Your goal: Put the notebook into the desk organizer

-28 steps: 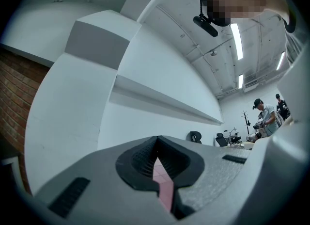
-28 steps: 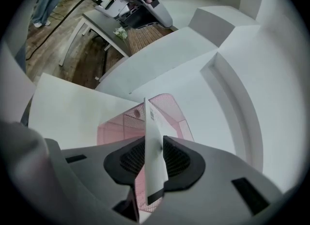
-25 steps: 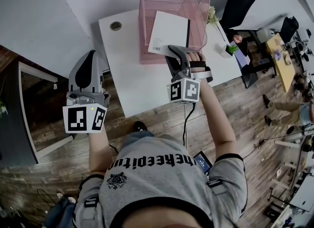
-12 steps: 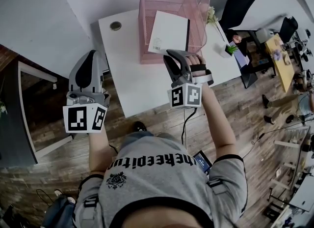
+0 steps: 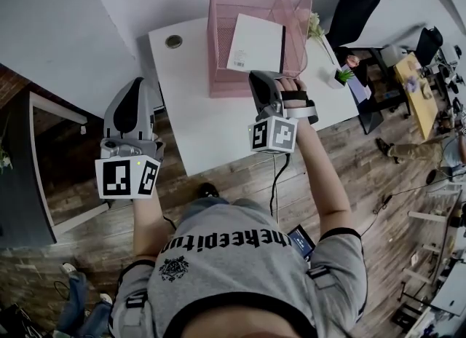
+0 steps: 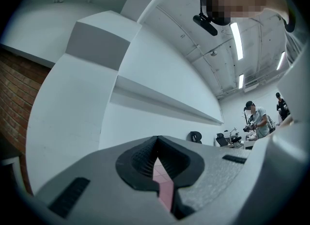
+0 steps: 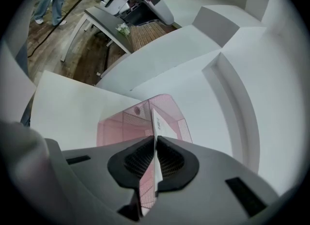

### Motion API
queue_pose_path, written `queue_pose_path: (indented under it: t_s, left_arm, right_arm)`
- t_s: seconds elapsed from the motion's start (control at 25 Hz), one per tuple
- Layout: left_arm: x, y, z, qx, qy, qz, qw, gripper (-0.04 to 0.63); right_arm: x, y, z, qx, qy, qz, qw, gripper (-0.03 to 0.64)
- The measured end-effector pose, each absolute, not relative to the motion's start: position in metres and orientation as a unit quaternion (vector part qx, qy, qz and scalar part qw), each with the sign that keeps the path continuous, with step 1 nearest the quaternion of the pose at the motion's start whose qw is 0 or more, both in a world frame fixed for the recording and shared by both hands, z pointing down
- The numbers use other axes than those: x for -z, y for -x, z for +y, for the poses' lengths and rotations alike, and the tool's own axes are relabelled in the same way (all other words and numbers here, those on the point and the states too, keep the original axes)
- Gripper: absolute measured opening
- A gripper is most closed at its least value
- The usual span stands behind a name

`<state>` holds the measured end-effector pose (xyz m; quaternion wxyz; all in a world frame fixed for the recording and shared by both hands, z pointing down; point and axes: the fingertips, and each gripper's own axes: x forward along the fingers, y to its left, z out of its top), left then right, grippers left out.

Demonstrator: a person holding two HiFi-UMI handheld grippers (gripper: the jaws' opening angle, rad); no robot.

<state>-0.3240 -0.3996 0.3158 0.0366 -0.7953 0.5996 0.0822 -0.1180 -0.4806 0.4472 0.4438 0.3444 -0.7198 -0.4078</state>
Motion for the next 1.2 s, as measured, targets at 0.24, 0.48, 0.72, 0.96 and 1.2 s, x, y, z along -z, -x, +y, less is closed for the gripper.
queue_pose_path:
  t_s: [0.24,0.48,0.72,0.96,1.2]
  left_arm:
    - [-0.316,0.325,-0.396,-0.08,0.794,0.602,0.036,0.003]
    - [-0.317,0.324,-0.393,-0.08,0.792,0.604,0.037,0.003]
    - [-0.315,0.322,-0.388,-0.08,0.791,0.605,0.038,0.003]
    - [-0.309,0.312,-0.379,-0.08,0.793,0.602,0.043,0.003]
    - [-0.305,0.291,-0.37,-0.081,0.8,0.593,0.049,0.003]
  right_arm:
    - [-0.444,0.114,-0.49,0.406,-0.351,-0.709,0.457,0.021]
    - [-0.445,0.113,-0.491,0.381,-0.36,-0.724,0.447,0.029]
    - [-0.446,0.115,-0.487,0.349,-0.355,-0.751,0.433,0.057]
    - [-0.436,0.114,-0.475,0.322,-0.377,-0.77,0.402,0.055]
    - [-0.41,0.106,-0.454,0.222,-0.426,-0.822,0.306,0.002]
